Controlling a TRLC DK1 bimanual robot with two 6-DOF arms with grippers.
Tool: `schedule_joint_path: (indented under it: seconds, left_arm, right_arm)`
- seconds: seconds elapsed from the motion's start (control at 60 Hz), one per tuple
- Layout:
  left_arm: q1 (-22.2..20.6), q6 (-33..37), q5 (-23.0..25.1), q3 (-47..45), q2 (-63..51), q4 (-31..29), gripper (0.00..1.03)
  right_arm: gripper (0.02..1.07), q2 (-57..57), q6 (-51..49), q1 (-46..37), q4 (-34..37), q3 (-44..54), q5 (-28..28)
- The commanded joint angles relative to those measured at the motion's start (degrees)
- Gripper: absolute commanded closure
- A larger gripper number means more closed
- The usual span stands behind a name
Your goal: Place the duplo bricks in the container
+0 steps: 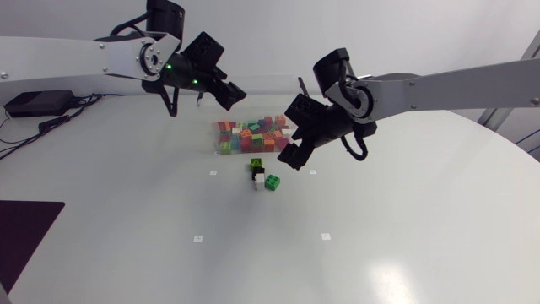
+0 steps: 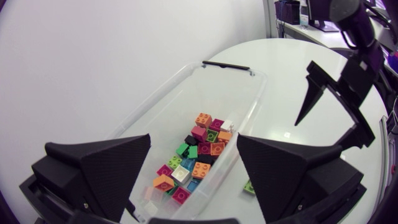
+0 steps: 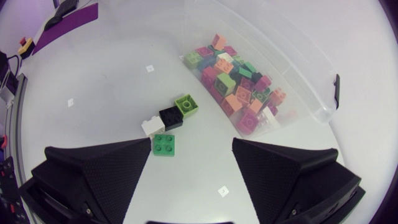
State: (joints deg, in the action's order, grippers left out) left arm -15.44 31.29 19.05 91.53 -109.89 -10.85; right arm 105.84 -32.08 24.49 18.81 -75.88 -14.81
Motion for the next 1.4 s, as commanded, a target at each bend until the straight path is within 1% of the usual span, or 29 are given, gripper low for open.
schedule_joint_path:
  seconds: [0.0, 0.267, 0.467, 0.567, 0.75, 0.833, 0.983, 1.083, 1.183, 1.383]
  left_arm:
    - [-0.03, 3.69, 0.20, -5.39, 6.17, -0.49, 0.06]
    - [-0.38, 12.57, 1.52, -20.07, 17.34, -3.65, 0.06]
    - [-0.73, 18.46, 1.52, -26.66, 18.92, -5.23, 0.06]
    - [-0.82, 20.83, 1.78, -28.86, 18.48, -5.32, 0.06]
    - [-1.87, 22.85, 1.87, -30.79, 16.99, -5.14, 0.06]
    - [-2.31, 23.20, 1.87, -31.23, 16.02, -4.97, 0.06]
    - [-3.81, 24.08, 1.87, -31.67, 14.52, -4.97, 0.06]
    - [-4.33, 24.35, 1.78, -31.41, 13.82, -4.97, 0.06]
    - [-4.60, 24.35, 1.78, -30.97, 13.47, -5.14, 0.06]
    - [-5.30, 24.52, 1.34, -30.35, 12.77, -5.58, 0.06]
  right_arm:
    - [0.12, 3.05, -1.85, 0.21, -0.70, 0.82, -0.13]
    - [0.13, 9.29, -3.34, 1.26, -0.44, -0.06, -0.75]
    - [0.13, 13.16, -3.78, 2.23, 0.70, -2.96, -0.66]
    - [0.13, 15.10, -4.22, 2.14, 2.90, -5.16, -0.75]
    - [0.13, 16.59, -4.40, 2.40, 3.69, -7.00, -0.75]
    - [0.15, 17.20, -4.49, 2.40, 4.31, -8.06, -0.75]
    - [0.17, 18.96, -5.45, 2.84, 8.53, -11.57, -0.75]
    - [0.22, 20.19, -5.72, 3.19, 11.16, -14.12, -0.66]
    - [0.23, 21.42, -5.89, 3.55, 12.74, -16.50, -0.57]
    - [0.35, 25.55, -6.42, 4.16, 20.74, -24.06, 0.22]
